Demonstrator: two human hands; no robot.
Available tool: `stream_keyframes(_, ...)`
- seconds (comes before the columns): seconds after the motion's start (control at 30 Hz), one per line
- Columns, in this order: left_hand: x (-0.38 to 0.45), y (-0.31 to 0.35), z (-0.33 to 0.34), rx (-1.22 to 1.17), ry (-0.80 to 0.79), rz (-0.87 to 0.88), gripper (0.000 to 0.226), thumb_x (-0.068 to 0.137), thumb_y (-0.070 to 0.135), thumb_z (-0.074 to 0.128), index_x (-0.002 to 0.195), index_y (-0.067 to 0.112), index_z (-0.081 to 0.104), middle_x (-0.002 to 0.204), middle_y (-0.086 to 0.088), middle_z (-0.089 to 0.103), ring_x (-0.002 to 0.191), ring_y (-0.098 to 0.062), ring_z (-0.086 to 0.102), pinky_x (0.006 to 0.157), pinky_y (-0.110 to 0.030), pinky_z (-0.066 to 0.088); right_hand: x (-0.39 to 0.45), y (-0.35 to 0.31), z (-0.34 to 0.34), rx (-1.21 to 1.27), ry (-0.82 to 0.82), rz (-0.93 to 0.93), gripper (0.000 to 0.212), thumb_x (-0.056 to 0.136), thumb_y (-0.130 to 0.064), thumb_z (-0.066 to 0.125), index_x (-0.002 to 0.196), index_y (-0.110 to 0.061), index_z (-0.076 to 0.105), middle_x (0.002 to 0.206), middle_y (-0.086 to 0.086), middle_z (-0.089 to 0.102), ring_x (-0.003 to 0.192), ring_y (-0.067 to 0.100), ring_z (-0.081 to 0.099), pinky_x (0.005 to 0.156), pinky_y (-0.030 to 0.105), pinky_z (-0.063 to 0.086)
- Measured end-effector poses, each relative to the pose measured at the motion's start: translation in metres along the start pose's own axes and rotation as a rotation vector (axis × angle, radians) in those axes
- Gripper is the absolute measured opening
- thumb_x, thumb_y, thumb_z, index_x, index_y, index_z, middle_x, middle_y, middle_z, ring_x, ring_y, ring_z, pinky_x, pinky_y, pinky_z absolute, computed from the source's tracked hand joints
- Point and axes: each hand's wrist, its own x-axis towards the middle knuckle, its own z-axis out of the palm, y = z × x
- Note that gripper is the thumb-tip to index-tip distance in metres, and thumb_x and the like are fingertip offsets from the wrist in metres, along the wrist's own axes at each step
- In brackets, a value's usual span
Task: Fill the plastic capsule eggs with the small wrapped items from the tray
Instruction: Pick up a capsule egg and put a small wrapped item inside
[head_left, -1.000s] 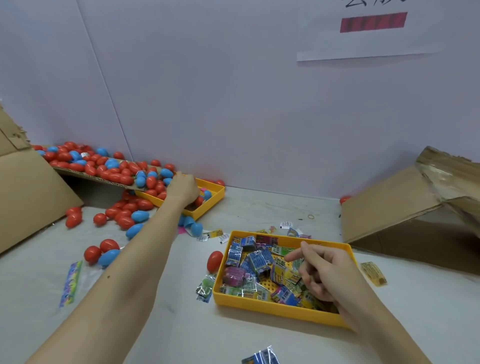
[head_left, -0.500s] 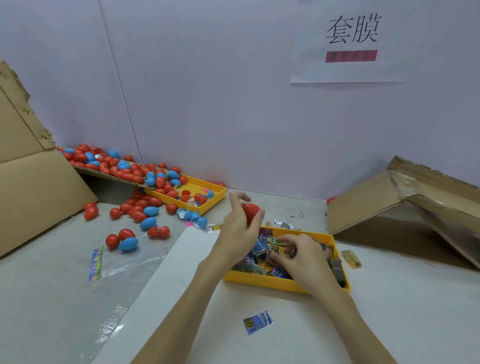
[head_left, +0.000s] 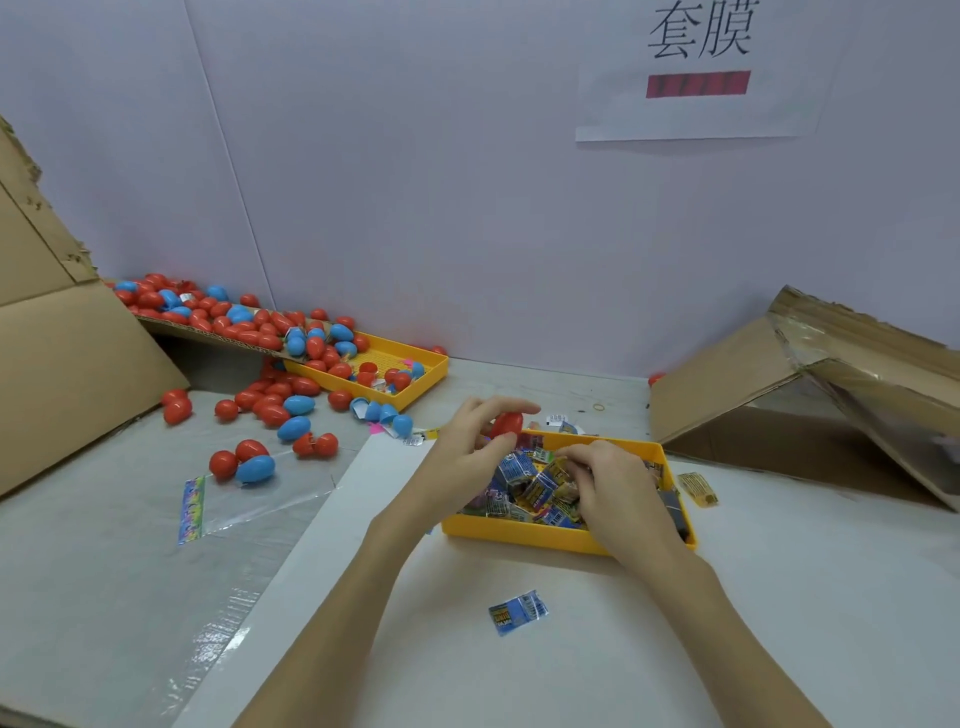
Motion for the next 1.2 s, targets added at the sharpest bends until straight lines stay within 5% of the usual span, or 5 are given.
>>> stream_keyframes(0.37,-0.002,-0.001,0.016,0.093,0.015,0.018,0.021,0.091,0.034,0.074,0.108,0.023,0.071,0.107,0.006,0.066,0.103,-0.009,0.059,0.086,-0.022,0.053,-0.005,-0.001,-0.007,0.065,0.030,-0.140,0.034,0.106,-0.019,0.050,0.138,-0.023,0.063,0.113,0.000,0.054,0.092,0.016,0.058,0.087,0.050,0.052)
stream_keyframes(0.6,-0.003,0.008,0.020,-0.163,0.133,-0.004,0.009,0.092,0.023,0.074,0.100,0.018,0.075,0.093,0.011,0.072,0.094,-0.005,0.065,0.076,-0.018,0.054,-0.007,-0.020,-0.010,1.110,-0.113,0.440,0.046,0.093,-0.033,0.071,0.133,-0.013,0.059,0.101,0.004,0.079,0.076,0.015,0.071,0.055,0.023,0.052)
stream_keyframes(0.77,-0.004,0.010,0.022,-0.294,0.044,-0.080,0.014,0.092,0.026,0.075,0.105,0.030,0.077,0.098,0.017,0.072,0.090,-0.004,0.067,0.067,-0.018,0.055,-0.008,-0.016,-0.013,1.382,-0.023,0.521,0.027,0.091,-0.017,0.072,0.115,-0.003,0.072,0.094,0.009,0.075,0.070,0.009,0.068,0.049,0.016,0.048)
stream_keyframes(0.97,-0.002,0.010,0.021,-0.375,-0.074,-0.175,0.039,0.092,0.037,0.072,0.126,0.026,0.055,0.089,0.004,0.074,0.063,-0.011,0.065,0.059,-0.017,0.052,-0.006,-0.007,-0.012,1.289,0.094,0.506,0.018,0.095,-0.013,0.070,0.111,-0.005,0.071,0.067,0.001,0.065,0.060,0.009,0.057,0.049,0.016,0.046)
stream_keyframes(1.2,0.001,0.013,0.022,-0.446,0.049,-0.309,0.046,0.100,0.056,0.044,0.100,0.011,0.057,0.076,-0.011,0.061,0.046,-0.013,0.047,0.042,-0.017,0.036,-0.005,-0.006,-0.008,0.976,0.113,0.331,0.017,0.099,-0.020,0.065,0.091,-0.009,0.075,0.069,0.001,0.068,0.058,0.009,0.058,0.048,0.022,0.048)
